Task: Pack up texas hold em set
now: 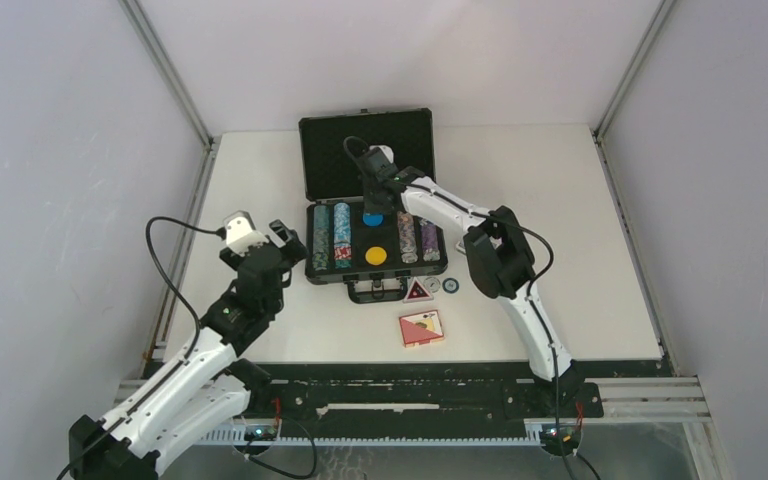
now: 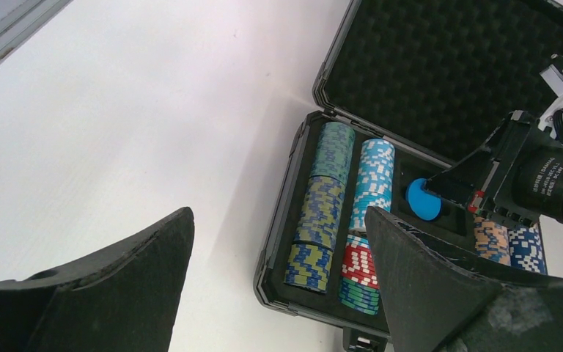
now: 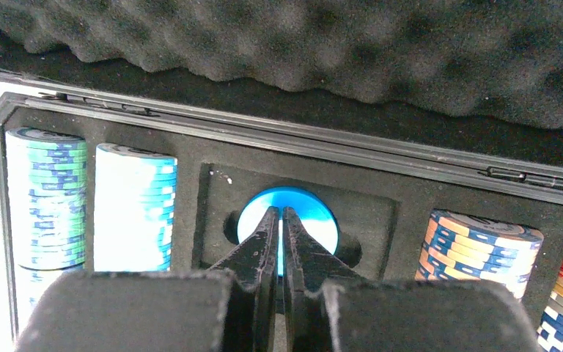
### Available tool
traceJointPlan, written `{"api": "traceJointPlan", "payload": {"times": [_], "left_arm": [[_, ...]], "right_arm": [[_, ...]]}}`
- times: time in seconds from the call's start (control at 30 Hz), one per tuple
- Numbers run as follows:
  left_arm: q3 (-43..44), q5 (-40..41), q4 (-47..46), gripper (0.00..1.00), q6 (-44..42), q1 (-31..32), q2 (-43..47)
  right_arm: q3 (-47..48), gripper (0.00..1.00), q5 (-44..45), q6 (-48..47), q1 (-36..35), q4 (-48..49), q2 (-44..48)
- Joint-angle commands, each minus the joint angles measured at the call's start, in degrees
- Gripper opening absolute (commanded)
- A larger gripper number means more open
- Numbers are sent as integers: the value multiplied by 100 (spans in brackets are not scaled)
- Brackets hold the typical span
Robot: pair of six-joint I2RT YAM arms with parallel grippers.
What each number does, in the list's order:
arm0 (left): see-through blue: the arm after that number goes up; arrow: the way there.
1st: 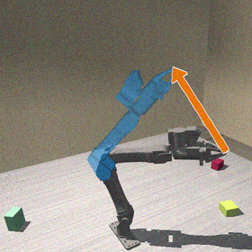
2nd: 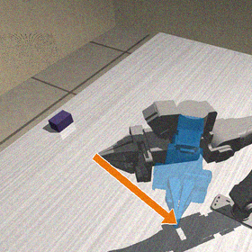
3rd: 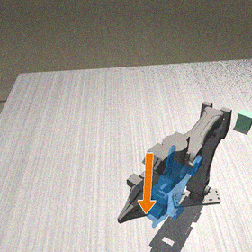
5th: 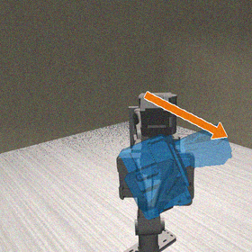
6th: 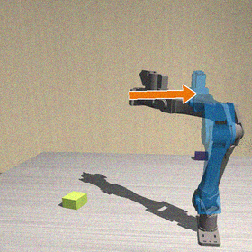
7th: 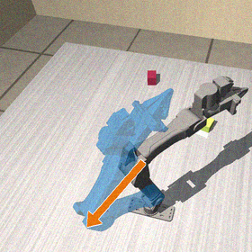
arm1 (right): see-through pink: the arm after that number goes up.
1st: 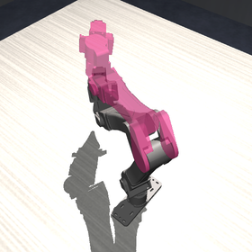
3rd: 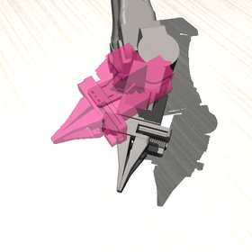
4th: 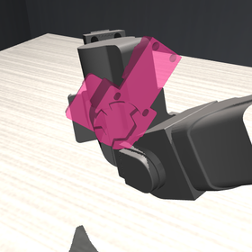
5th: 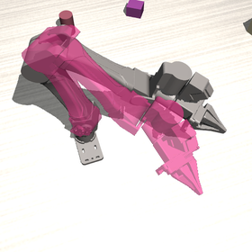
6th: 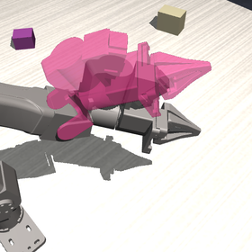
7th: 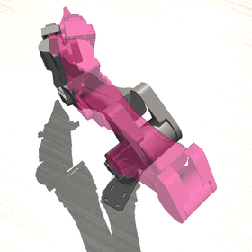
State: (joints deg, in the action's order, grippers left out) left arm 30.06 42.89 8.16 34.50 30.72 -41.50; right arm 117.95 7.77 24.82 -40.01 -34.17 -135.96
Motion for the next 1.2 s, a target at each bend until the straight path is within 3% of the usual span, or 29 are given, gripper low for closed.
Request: {"api": "traceJointPlan", "payload": {"times": [0.0,0.3,0.5,0.67,1.17], "left_arm": [[-46,46,-210,90,-68,-22,-72],[-79,59,-282,91,-108,-30,-113],[-123,124,-268,90,-115,-25,-64],[-132,184,-263,90,-144,-23,-137],[-100,150,-335,91,-172,-23,-335]], "right_arm": [[-197,10,-168,123,71,-129,197],[-455,11,-368,-125,-7,386,1084],[386,13,-625,-131,-9,157,517],[559,14,-738,-40,51,177,59],[-498,14,-748,79,201,558,150]]}}
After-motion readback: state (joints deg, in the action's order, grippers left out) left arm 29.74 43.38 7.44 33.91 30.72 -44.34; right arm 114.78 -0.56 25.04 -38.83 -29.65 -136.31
